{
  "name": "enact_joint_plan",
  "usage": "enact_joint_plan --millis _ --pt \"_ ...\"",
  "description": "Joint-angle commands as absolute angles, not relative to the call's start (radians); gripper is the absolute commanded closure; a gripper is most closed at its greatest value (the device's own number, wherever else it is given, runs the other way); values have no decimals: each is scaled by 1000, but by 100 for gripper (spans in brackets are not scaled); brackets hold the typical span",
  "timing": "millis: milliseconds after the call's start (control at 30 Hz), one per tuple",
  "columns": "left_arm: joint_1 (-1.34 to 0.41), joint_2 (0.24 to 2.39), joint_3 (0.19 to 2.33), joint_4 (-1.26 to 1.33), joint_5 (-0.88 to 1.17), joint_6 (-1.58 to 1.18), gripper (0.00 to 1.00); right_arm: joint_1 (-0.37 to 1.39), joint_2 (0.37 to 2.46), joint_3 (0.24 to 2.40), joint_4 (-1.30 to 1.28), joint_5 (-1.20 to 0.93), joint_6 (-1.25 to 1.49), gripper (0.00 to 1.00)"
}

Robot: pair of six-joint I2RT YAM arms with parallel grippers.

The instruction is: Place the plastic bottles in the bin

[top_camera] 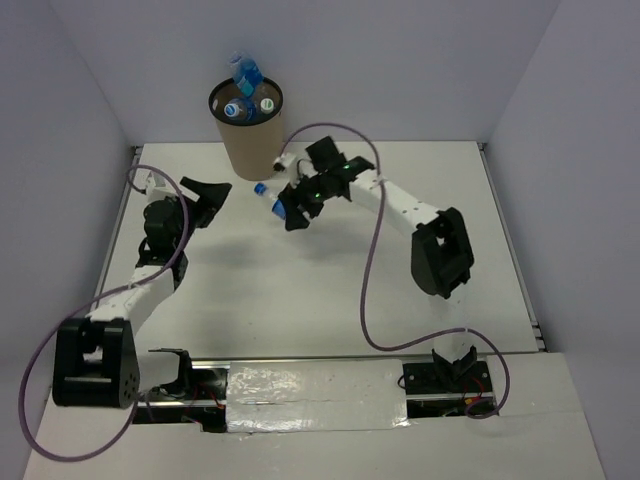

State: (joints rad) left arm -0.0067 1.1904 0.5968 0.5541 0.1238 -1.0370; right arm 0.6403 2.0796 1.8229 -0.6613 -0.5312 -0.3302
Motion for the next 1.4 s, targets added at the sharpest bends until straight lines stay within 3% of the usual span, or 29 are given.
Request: enact_joint_plan --millis 0,133,267,433,767,1267,1333,1367 --pt "-3 1323 595 914 365 -1193 12 589 1948 1787 -621 -689 -336 94" --pt "-15 1540 649 1191 537 -1340 1 577 1928 1758 -577 -712 -322 92" --pt "-44 1741 721 1414 604 -1489 0 575 1951 1790 -587 -730 -314 92" --pt "-60 1819 739 1549 601 -1539 1 565 1971 1802 -588 -730 -305 92" --pt "-74 1743 719 1473 555 -1418 1 465 1948 1804 -506 -719 -218 92" --pt "-204 1776 896 1240 525 -1258 1 500 2026 1901 -545 -765 -222 90" --pt "-209 1773 910 1201 515 -1235 3 500 2014 1895 -548 -776 -236 87" --pt "-210 1772 914 1187 514 -1209 9 500 2008 1888 -549 -778 -244 87"
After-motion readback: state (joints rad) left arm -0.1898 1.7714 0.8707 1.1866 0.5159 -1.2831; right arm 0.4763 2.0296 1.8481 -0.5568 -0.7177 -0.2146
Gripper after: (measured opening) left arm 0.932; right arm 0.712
